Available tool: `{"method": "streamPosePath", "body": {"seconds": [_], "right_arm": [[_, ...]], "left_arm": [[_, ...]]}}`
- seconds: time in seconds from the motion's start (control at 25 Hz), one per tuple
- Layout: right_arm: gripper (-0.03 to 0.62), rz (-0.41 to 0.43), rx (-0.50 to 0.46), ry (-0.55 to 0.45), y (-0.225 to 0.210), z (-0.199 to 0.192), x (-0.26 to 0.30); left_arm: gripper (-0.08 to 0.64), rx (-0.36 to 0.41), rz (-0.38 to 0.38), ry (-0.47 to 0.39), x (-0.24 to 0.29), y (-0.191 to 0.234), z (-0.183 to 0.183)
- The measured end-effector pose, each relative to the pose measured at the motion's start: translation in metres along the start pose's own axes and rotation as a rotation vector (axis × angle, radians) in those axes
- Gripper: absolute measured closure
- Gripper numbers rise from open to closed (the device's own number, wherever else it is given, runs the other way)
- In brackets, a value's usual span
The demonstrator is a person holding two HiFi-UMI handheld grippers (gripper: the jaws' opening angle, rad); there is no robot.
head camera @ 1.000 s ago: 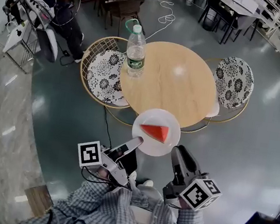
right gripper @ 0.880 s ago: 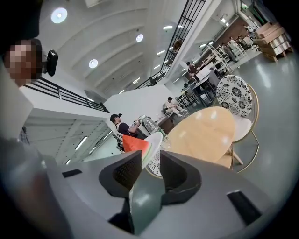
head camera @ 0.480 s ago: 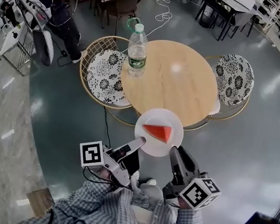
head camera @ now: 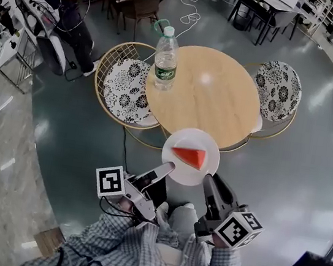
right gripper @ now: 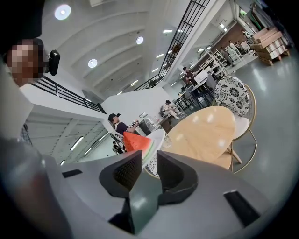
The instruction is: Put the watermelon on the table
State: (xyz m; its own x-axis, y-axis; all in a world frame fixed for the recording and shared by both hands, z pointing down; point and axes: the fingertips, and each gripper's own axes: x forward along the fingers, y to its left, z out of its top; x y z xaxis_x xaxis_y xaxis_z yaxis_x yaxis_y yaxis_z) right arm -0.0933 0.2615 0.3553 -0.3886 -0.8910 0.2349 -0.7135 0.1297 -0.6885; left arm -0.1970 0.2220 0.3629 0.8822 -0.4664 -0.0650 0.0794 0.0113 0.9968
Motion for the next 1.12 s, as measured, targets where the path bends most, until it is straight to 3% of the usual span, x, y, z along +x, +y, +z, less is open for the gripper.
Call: {"method": "streamPosePath", "body": {"seconds": [0.8,1.12], "right_arm": [[0.494,0.034,-0.013,0.004,-0.016,0.000,0.018],[0.494,0.052,-0.012,0.025,-0.060,0.068,0.054]], "left_arm": [[0.525,0.017,0.003,-0.034,0.008,0.014,0.011],[0.525,0.011,0.009,-0.062,0.088,0.010,0.041]]}}
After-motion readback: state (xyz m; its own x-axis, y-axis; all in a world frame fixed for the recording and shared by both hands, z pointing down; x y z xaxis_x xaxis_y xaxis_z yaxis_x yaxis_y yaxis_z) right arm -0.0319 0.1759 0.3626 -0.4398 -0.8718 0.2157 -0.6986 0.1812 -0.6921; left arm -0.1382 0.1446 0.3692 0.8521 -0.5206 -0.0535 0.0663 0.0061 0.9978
